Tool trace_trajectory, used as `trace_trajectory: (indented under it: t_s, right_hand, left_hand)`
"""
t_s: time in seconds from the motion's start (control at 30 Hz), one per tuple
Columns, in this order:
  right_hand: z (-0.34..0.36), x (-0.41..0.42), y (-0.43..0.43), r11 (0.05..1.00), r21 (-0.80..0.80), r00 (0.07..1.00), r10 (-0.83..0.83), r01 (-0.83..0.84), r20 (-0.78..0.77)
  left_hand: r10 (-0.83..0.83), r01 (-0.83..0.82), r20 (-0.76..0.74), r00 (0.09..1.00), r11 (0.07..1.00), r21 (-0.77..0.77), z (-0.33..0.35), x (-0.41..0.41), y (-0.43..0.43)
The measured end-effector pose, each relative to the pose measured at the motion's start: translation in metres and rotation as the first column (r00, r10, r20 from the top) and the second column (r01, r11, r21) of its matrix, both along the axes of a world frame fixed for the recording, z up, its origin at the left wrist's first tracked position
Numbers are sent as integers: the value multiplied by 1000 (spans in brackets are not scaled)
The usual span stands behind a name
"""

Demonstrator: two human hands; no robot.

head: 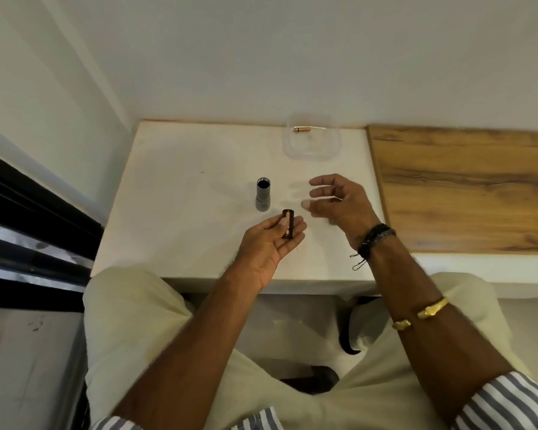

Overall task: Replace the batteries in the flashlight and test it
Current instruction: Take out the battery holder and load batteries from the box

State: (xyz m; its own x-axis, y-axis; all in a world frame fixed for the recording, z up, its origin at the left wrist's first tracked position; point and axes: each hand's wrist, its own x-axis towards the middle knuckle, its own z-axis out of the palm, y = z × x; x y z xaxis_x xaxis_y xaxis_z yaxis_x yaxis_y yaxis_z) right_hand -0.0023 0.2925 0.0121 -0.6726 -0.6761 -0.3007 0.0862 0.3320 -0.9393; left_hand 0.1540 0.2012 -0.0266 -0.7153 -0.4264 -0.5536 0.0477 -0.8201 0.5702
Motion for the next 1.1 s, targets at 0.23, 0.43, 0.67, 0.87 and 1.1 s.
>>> trace_trajectory:
  t_s: [0.23,0.43,0.67,0.87,1.1]
  right_hand:
    - [-6,-80,-86,970,3,925,-230,242,-304]
    - [-28,-128,-153,929,343,759,124,136,-639]
    - [-49,-142,-177,841,531,658,342,105,-671]
    - [-48,-140,-169,859,489,680,266,154,-683]
    - [-12,-105,-130,952,273,748,81,138,-659]
  left_hand:
    - [74,-77,44,996,995,69,-13,-6,-2]
    - [64,-68,78,995,996,54,-22,-8,-6]
    - [85,-87,18,996,986,139,-26,-8,-11]
    - [59,-57,-10,998,990,129,-22,-5,-10]
    - [32,-27,-61,998,996,87,-10,0,-8]
